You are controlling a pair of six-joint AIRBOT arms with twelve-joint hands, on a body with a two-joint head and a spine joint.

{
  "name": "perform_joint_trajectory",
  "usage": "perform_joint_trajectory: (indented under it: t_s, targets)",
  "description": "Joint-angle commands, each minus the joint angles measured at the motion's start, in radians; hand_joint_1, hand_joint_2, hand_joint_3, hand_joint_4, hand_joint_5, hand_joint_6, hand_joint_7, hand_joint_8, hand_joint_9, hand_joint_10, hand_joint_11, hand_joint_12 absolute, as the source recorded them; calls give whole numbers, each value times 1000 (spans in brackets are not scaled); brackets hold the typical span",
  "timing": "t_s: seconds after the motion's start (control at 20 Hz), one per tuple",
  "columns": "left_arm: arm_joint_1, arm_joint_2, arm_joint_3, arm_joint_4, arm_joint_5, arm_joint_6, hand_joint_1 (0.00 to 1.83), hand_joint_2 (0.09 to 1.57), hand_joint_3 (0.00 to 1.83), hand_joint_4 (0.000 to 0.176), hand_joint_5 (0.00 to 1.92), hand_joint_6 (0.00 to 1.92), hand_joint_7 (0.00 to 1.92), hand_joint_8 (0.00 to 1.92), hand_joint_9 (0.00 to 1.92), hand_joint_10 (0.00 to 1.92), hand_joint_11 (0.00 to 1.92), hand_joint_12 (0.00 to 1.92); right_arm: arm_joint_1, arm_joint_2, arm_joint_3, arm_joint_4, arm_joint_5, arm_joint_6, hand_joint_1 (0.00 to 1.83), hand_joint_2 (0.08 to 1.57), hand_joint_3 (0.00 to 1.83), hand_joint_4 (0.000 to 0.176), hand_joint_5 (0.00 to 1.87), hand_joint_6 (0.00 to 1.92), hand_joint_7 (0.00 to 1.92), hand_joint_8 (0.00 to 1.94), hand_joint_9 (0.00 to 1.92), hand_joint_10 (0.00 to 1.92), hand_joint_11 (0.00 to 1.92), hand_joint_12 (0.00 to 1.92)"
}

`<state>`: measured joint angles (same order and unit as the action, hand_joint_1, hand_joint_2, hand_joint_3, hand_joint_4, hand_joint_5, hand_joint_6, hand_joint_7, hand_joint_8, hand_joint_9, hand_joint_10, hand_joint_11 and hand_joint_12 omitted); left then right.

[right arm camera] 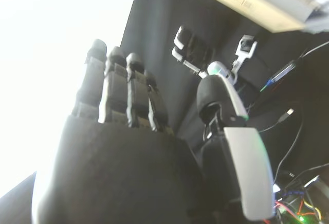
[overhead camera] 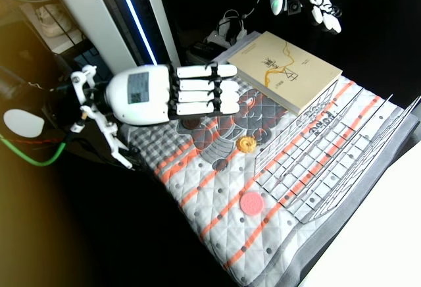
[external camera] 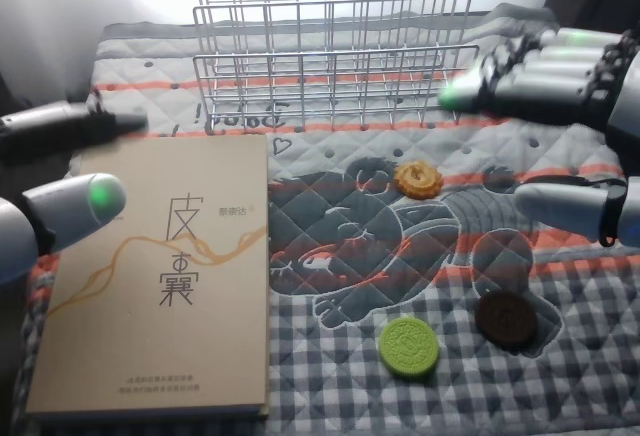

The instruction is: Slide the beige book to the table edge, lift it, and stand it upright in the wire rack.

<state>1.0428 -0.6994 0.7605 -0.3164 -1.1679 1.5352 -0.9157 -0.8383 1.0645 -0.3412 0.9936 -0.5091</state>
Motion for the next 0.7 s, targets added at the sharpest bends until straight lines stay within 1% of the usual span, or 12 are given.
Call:
perform_joint_trajectory:
  t_s: [0.0,0.05,0.1,0.15,0.2,0.25,0.3,0.4,0.45,0.55,0.6,0.65]
  targets:
    - [-1,-1,1,-1,-138,-7,55,1309,0,130,542,2,544,1,553,2,370,197,8,-1,1,32,102,4,130,1435,11,0,399,2,446,4,448,13,243,650]
    - [7,0,-3,-6,-154,-10,26,1326,3,109,544,1,537,1,520,0,350,160,18,-1,3,12,84,5,132,1445,12,0,366,0,419,0,422,2,202,635]
    - [12,0,-5,-11,-165,-13,47,1347,0,82,540,0,533,0,503,0,359,107,31,-1,4,-4,71,5,65,1463,2,0,335,0,395,0,416,0,189,691]
    - [24,0,-9,-23,-184,-19,84,1345,0,76,535,1,529,1,491,2,361,90,54,-2,5,-36,47,7,35,1467,1,0,351,0,465,3,530,15,301,840]
    - [36,1,-10,-33,-202,-30,114,1336,0,70,535,2,525,0,479,2,362,81,75,-6,6,-64,28,11,106,1468,1,0,371,1,483,2,552,8,291,916]
    - [62,0,-8,-52,-236,-64,151,1336,0,66,543,3,528,1,480,2,355,73,121,-20,16,-134,-6,44,183,1460,0,0,393,2,511,3,581,7,345,852]
    - [75,0,-6,-60,-252,-84,210,1334,0,67,559,7,532,2,483,3,338,63,148,-34,31,-188,-26,83,185,1450,0,0,397,1,503,1,554,1,335,804]
    - [113,4,-1,-78,-300,-141,205,1356,4,57,546,1,511,0,460,0,307,47,219,-78,74,-330,-86,207,216,1450,0,0,415,4,478,1,515,1,317,789]
    - [131,10,-1,-89,-323,-152,239,1358,2,43,547,1,507,0,430,0,282,36,247,-98,91,-395,-108,255,282,1434,0,0,442,9,494,6,575,19,478,832]
    - [157,18,-3,-102,-355,-169,240,1367,4,44,527,0,473,0,375,0,208,5,300,-128,109,-513,-142,321,310,1424,0,0,430,1,496,0,640,24,543,771]
    - [169,22,-2,-107,-371,-187,234,1369,4,50,523,0,466,0,365,0,183,0,319,-140,116,-565,-151,355,311,1420,0,0,416,0,497,0,650,10,508,789]
    - [179,24,-1,-108,-384,-204,164,1367,3,64,522,0,467,0,370,2,199,9,339,-155,125,-619,-156,392,365,1416,0,0,410,0,505,0,610,1,396,812]
